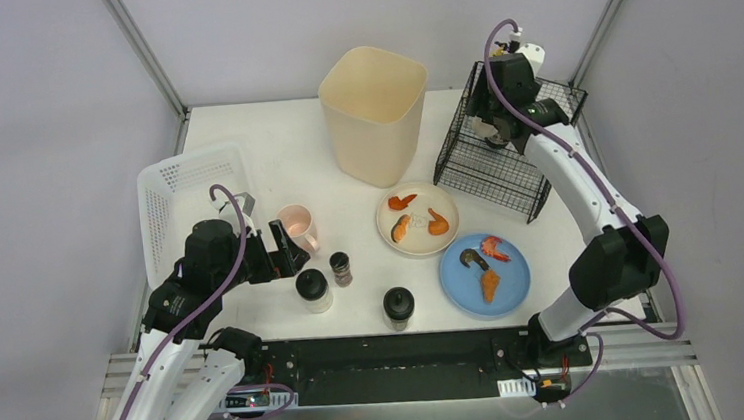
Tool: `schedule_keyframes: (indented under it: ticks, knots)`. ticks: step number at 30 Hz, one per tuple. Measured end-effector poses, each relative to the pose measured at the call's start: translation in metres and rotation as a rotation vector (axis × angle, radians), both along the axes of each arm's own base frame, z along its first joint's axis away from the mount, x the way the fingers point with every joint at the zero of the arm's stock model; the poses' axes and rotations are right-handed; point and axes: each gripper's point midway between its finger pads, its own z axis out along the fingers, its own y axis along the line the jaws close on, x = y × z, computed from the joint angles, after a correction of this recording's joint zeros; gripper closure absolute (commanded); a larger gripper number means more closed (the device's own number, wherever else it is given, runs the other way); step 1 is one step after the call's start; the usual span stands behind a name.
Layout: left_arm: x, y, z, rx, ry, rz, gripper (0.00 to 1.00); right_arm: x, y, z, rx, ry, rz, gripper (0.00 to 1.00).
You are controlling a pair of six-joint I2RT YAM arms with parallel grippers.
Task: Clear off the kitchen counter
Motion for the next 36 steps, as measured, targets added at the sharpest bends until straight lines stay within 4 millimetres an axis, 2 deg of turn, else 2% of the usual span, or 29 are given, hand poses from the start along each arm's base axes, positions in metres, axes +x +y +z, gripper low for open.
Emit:
schedule_keyframes:
  ticks: [4,9,21,30,36]
  knots:
    - [0.000,0.000,0.000,0.000,0.000,0.000,0.00,0.014,0.002,-0.012,0.001,0.003,-0.008,0.82]
    - [0.000,0.000,0.000,0.000,0.000,0.000,0.00,0.027,0.002,-0.038,-0.001,0.043,-0.023,0.82]
    - [0.000,0.000,0.000,0.000,0.000,0.000,0.00,0.047,0.008,-0.078,0.033,0.112,-0.038,0.79]
    - [0.000,0.000,0.000,0.000,0.000,0.000,0.00,0.051,0.011,-0.104,0.052,0.159,-0.060,0.65]
    - [0.000,0.000,0.000,0.000,0.000,0.000,0.00,0.052,0.012,-0.117,0.054,0.183,-0.069,0.47]
